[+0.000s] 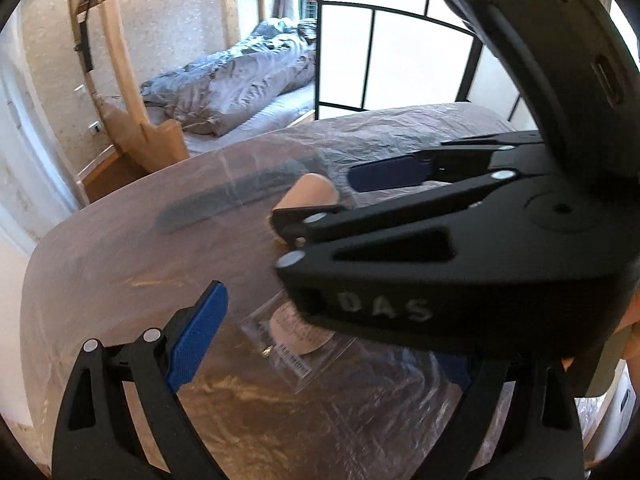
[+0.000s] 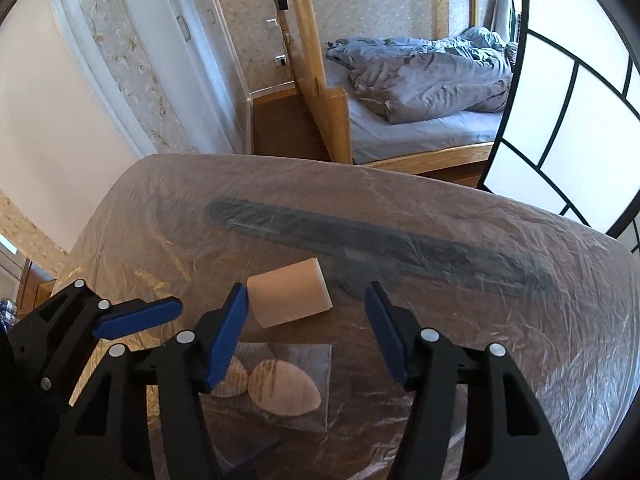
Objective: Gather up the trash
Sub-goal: 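Grasp the beige tape roll with the right gripper while the left grasps the sponge packet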
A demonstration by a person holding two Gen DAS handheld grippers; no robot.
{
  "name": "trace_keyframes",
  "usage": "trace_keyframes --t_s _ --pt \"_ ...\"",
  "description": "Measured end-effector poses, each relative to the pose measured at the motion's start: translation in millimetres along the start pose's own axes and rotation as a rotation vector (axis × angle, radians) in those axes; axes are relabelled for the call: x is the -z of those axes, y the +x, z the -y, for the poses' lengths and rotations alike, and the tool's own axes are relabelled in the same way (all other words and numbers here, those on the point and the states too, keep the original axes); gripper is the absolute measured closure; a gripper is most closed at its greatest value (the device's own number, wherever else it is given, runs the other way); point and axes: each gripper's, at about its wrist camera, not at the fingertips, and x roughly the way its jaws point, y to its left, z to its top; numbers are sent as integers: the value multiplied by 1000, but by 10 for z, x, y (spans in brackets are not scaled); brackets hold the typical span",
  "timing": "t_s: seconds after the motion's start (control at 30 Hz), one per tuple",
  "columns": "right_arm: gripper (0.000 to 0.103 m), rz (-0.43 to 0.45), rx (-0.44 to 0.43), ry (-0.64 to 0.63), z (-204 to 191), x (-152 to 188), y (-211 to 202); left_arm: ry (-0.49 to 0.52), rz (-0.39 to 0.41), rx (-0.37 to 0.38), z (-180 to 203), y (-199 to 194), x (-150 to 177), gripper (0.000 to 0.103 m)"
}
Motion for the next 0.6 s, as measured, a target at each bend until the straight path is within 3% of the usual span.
trace_keyframes --t_s 0.27,0.47,0.6 --pt "50 -5 -17 5 30 -39 21 81 -33 36 101 60 28 10" --pt "57 -6 -45 18 45 -38 32 69 -37 75 43 66 0 29" --pt "59 2 -52 25 44 -19 25 109 -36 62 87 34 25 53"
